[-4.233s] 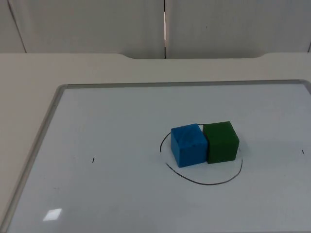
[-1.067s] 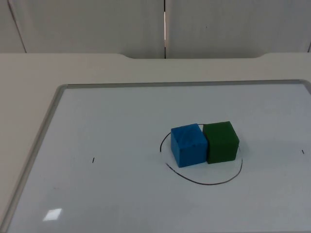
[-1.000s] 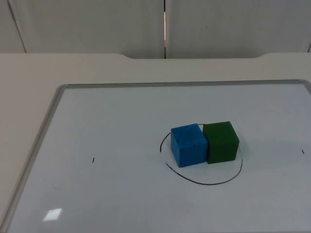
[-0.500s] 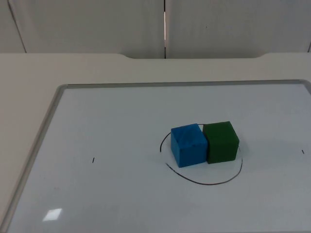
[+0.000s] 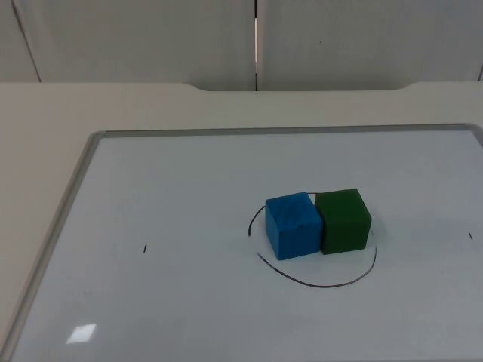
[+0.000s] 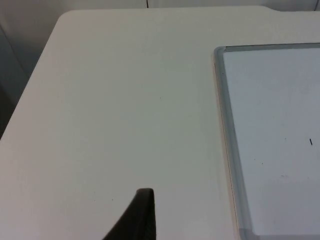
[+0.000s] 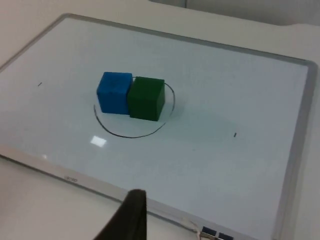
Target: Push the two cubes into the marked area.
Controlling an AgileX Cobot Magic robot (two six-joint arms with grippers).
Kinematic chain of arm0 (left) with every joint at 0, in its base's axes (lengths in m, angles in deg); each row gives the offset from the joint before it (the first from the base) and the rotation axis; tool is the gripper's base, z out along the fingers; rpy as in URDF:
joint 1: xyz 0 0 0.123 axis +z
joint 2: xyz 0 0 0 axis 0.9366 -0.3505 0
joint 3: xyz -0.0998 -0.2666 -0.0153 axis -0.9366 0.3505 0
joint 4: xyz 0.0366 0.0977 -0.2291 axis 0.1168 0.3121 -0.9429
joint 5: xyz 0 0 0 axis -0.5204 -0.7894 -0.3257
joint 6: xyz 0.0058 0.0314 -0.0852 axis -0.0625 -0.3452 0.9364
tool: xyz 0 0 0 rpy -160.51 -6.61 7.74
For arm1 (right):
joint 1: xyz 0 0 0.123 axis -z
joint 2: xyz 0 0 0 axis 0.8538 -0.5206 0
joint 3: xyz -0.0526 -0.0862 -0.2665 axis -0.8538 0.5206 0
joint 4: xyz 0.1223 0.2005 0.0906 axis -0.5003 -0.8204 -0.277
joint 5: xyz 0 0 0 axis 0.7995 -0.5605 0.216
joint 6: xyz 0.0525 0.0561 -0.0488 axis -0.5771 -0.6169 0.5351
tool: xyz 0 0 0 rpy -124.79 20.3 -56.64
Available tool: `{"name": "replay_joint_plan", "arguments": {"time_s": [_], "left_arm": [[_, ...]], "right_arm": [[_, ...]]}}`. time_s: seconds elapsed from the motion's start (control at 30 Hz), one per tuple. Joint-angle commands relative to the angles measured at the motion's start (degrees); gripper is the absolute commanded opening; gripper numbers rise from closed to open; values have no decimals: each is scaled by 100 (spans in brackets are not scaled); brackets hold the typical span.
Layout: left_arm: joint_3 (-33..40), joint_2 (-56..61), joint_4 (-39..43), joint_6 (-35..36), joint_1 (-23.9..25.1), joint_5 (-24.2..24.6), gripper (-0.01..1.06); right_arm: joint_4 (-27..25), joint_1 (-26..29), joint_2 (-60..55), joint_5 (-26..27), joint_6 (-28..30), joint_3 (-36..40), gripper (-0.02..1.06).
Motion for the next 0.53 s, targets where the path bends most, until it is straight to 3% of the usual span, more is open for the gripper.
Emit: {"name": "replay_joint_plan", "arguments": {"time_s": [0.0, 0.2, 0.5], "left_arm": [[29, 28, 15, 0, 15, -60, 105], [29, 28, 15, 0, 15, -60, 105], [29, 28, 15, 0, 15, -60, 105]], "right_arm": [[-28, 474, 20, 8, -53, 12, 105], [-28, 1214, 20, 8, -53, 12, 105], [-28, 1802, 20, 8, -53, 12, 105]]}}
